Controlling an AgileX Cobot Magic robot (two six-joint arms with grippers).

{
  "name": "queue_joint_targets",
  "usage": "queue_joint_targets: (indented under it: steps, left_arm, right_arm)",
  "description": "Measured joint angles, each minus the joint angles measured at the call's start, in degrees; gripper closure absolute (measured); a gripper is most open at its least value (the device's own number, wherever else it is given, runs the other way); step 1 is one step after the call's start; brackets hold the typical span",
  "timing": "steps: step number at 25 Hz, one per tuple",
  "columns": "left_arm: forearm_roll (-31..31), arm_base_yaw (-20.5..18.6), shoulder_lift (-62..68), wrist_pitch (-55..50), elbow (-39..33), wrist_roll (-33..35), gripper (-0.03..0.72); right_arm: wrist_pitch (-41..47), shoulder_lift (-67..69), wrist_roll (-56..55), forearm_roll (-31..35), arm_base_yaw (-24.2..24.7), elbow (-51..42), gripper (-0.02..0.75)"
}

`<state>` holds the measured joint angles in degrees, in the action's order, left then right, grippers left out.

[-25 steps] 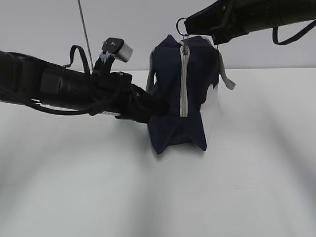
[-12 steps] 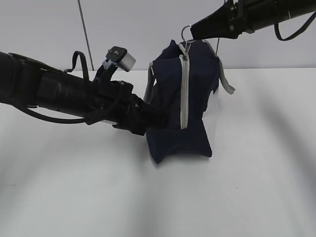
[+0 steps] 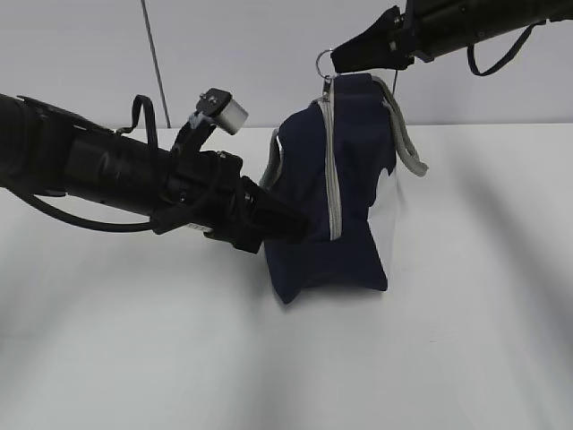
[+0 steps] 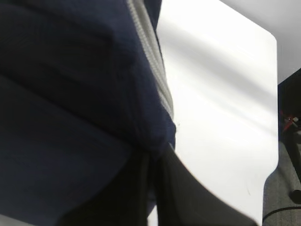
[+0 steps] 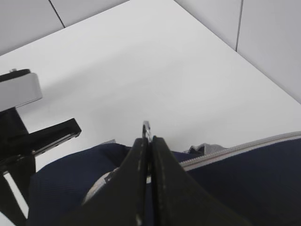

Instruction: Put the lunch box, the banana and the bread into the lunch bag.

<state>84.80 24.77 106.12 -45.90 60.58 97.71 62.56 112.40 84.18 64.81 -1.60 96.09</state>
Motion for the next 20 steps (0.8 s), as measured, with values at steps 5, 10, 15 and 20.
queue_joint_targets:
  steps: [5,10,15,20]
  left_arm:
    - [-0.5,0.0,0.0,-0.6,0.0,-1.4,0.68]
    - [1.4,-0.3,0.0,-2.8,0.0,-10.1,0.596]
    - [6.0,-3.6,-0.1,-5.8,0.0,-21.7,0.178]
    - [8.1,-7.0,-2.3,-9.0,0.0,-29.6,0.125]
  right_arm:
    - [1.4,2.4,-2.4,-0.5,0.0,3.0,0.754]
    - [6.1,2.5,-2.8,-1.4,0.0,5.3,0.754]
    - [6.9,2.5,-5.2,-5.6,0.0,6.3,0.754]
    - [7.0,2.5,-5.9,-6.9,0.0,6.3,0.754]
